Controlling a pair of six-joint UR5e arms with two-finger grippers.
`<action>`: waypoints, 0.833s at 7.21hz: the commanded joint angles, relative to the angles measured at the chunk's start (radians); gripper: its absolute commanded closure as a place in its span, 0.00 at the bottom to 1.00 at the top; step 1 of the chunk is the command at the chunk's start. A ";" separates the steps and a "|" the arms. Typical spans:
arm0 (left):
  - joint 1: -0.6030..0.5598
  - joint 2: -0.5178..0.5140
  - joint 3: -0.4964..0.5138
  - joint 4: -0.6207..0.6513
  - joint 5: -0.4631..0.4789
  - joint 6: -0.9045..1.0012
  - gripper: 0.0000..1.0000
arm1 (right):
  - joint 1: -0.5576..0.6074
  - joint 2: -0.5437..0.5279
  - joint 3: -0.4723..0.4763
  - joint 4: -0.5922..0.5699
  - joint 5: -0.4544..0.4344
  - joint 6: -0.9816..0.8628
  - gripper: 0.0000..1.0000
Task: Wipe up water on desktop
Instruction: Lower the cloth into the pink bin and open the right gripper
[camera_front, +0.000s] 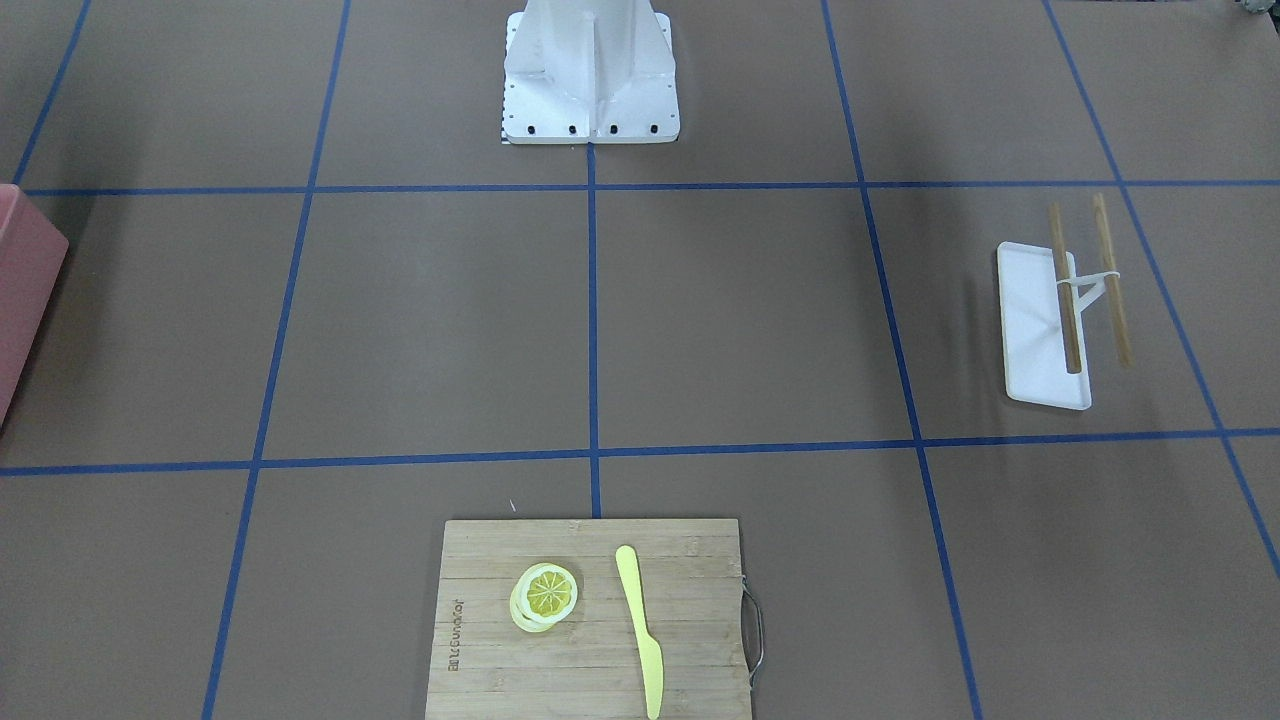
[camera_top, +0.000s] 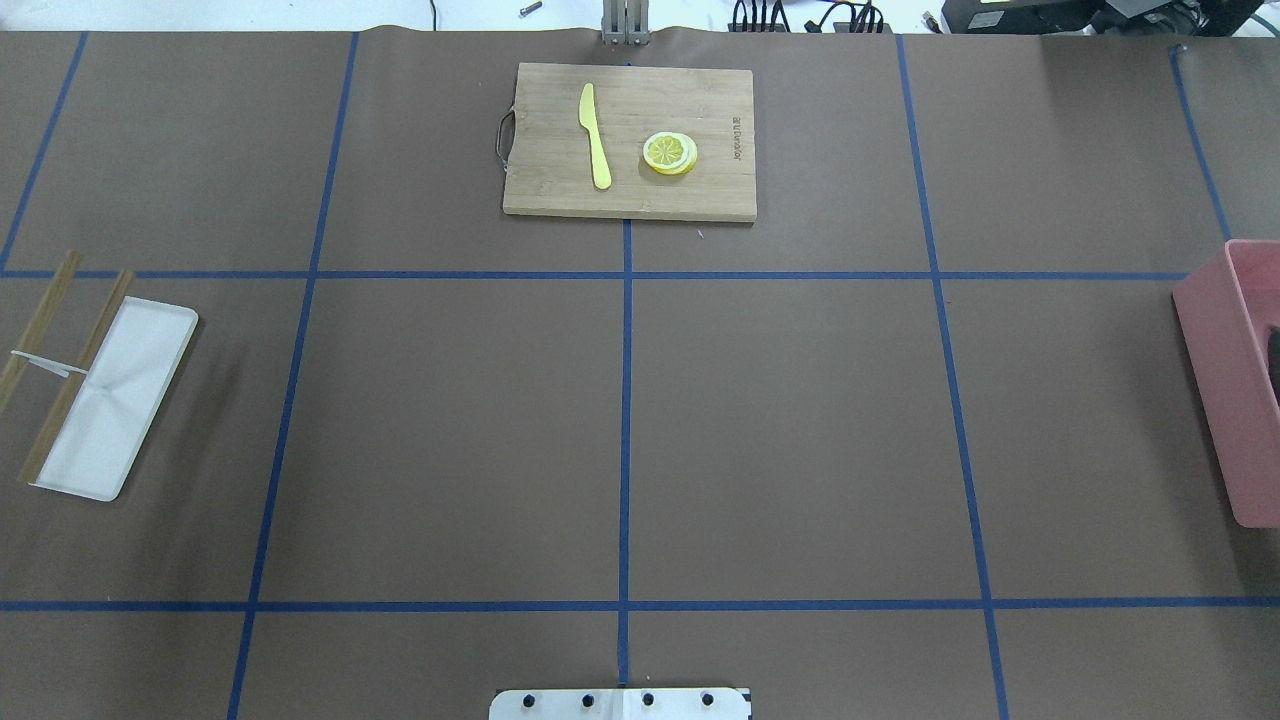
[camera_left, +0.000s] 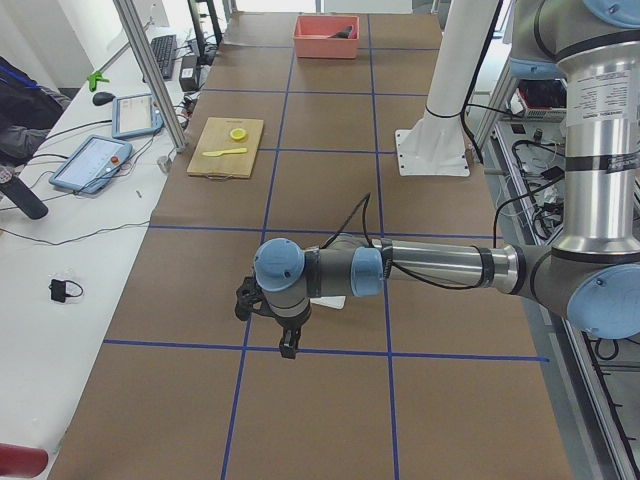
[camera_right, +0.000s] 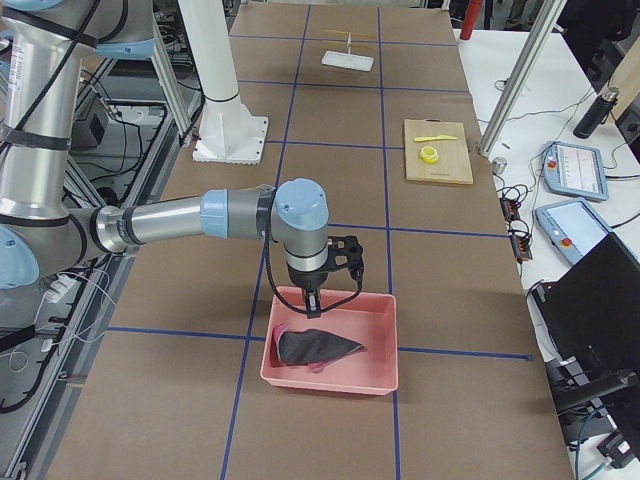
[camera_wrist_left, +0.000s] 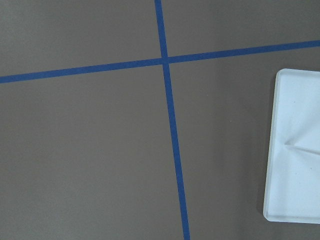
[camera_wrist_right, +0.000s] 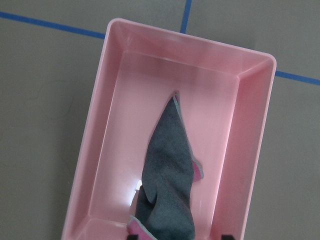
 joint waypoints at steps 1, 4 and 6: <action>0.000 0.000 0.002 0.000 0.000 0.000 0.02 | 0.003 -0.012 0.014 0.049 -0.017 0.196 0.00; 0.000 0.000 0.008 0.000 0.002 -0.002 0.02 | 0.001 -0.107 -0.007 0.204 -0.087 0.191 0.00; 0.000 0.000 0.010 0.000 0.002 -0.003 0.01 | 0.001 -0.094 -0.044 0.203 -0.052 0.189 0.00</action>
